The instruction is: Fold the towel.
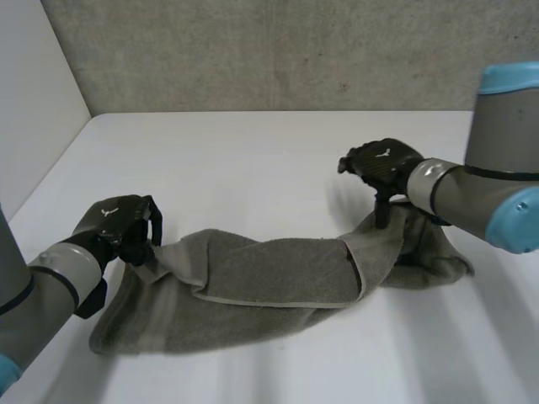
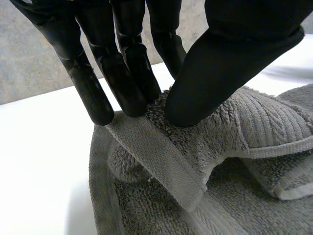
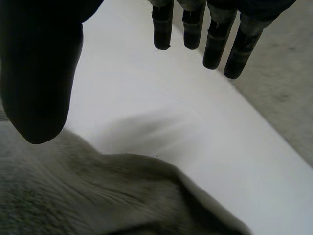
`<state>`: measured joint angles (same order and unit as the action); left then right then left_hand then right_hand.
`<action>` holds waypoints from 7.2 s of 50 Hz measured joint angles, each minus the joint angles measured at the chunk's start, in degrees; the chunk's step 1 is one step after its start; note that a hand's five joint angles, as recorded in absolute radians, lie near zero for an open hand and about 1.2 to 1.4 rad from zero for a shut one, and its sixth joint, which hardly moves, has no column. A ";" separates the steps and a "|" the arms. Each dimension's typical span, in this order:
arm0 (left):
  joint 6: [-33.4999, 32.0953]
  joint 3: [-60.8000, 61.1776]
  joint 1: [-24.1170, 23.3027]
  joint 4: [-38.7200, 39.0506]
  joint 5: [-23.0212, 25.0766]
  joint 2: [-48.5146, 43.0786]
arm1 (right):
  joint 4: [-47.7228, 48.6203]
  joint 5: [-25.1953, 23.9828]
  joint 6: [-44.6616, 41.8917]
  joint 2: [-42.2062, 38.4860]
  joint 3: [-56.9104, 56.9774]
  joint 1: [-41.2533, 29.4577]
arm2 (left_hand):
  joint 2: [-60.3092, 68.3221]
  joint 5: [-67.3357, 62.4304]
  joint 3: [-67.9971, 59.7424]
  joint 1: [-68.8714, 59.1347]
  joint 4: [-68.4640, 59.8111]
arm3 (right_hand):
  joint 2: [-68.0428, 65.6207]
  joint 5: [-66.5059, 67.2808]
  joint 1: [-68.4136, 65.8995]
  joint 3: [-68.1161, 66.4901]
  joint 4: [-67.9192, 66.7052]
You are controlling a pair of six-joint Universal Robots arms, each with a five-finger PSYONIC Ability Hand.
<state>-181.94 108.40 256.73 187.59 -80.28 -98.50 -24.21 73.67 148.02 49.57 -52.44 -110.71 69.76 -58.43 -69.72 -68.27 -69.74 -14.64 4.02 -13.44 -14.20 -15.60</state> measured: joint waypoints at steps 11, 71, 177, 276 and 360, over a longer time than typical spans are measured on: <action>-1.78 3.29 1.04 1.48 0.10 4.29 | -16.14 0.98 -15.33 -8.53 6.63 -3.99 | 0.00 0.00 0.00 0.00 0.00 | -5.18 6.25 -6.59 -5.76 -4.10; -1.53 -1.52 7.54 8.00 -3.39 -6.73 | 23.96 -4.11 1.62 15.04 -42.52 -2.01 | 0.06 -0.24 -0.05 -0.09 -0.13 | -60.61 63.05 -62.97 -62.52 -61.04; -18.39 8.39 0.71 29.49 -5.07 -6.81 | 34.05 -0.37 13.89 22.37 -47.14 2.35 | -37.98 36.91 37.95 36.59 37.92 | -60.57 63.05 -62.97 -62.55 -61.29; 4.59 -54.35 1.21 -1.66 2.55 -9.98 | 16.79 9.44 3.93 11.91 25.73 4.09 | 0.00 -0.78 0.01 -0.71 -0.01 | -61.67 63.28 -62.98 -62.91 -61.29; -14.40 4.30 2.65 35.66 1.64 -14.26 | 30.19 4.17 -3.97 22.34 -52.72 5.19 | -21.51 21.01 21.48 20.05 21.48 | -61.65 63.28 -62.98 -62.92 -61.29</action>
<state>-196.34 112.70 259.39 223.25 -78.64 -112.75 5.98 77.84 144.05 71.91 -105.16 -105.52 48.25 -37.42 -48.24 -48.22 -48.25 -76.29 67.31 -76.42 -77.12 -76.89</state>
